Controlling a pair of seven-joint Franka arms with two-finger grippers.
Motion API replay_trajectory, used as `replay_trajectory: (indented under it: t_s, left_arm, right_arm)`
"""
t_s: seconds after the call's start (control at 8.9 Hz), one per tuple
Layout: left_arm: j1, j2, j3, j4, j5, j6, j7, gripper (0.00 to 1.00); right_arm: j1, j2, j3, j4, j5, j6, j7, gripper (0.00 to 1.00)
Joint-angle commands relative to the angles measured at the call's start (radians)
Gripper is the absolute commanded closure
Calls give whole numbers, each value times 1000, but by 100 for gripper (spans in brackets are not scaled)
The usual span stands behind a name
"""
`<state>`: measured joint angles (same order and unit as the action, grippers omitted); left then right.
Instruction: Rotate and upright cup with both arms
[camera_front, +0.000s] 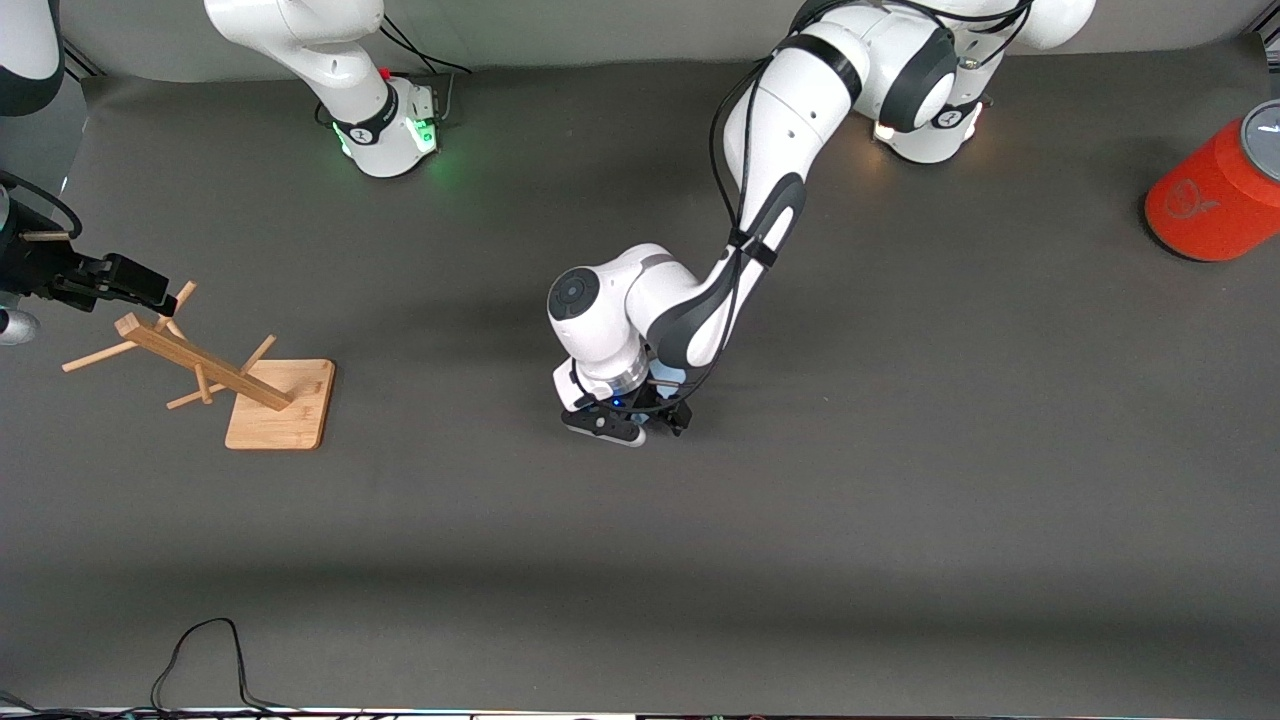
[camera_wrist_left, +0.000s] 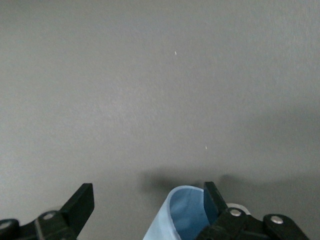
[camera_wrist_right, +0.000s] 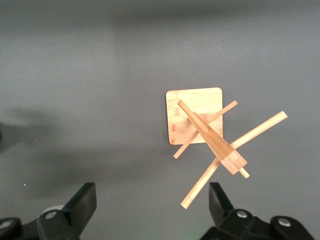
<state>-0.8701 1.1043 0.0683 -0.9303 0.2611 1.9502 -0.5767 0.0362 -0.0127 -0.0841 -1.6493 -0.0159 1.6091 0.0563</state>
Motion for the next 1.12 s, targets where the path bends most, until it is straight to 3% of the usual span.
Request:
replay_trajectory:
  t_s: [0.0,0.11,0.56,0.67,0.79,0.9,1.01]
  left_arm:
    - [3,-11,-22,5,-32,-97,63,10]
    - [2,-17,-24,4,-43,-125,75,24]
    - [10,-38,-36,8,-79,-259,152,39]
    - [10,-43,-36,10,-79,-281,162,48]
    - [10,-44,-36,10,-79,-293,173,59]
    - [10,-46,-38,11,-80,-310,179,85]
    - [10,-52,-36,11,-92,-316,179,100]
  right_arm:
    - [8,4,-9,5,7,9,-4,0]
    - [8,4,-8,5,7,11,-4,0]
    - [8,4,-9,5,7,11,-4,0]
    - [8,4,-9,5,7,9,-4,0]
    - [8,4,-9,5,7,11,-4,0]
    - [8,4,-9,5,7,11,-4,0]
    - [8,4,-9,5,7,9,-6,0]
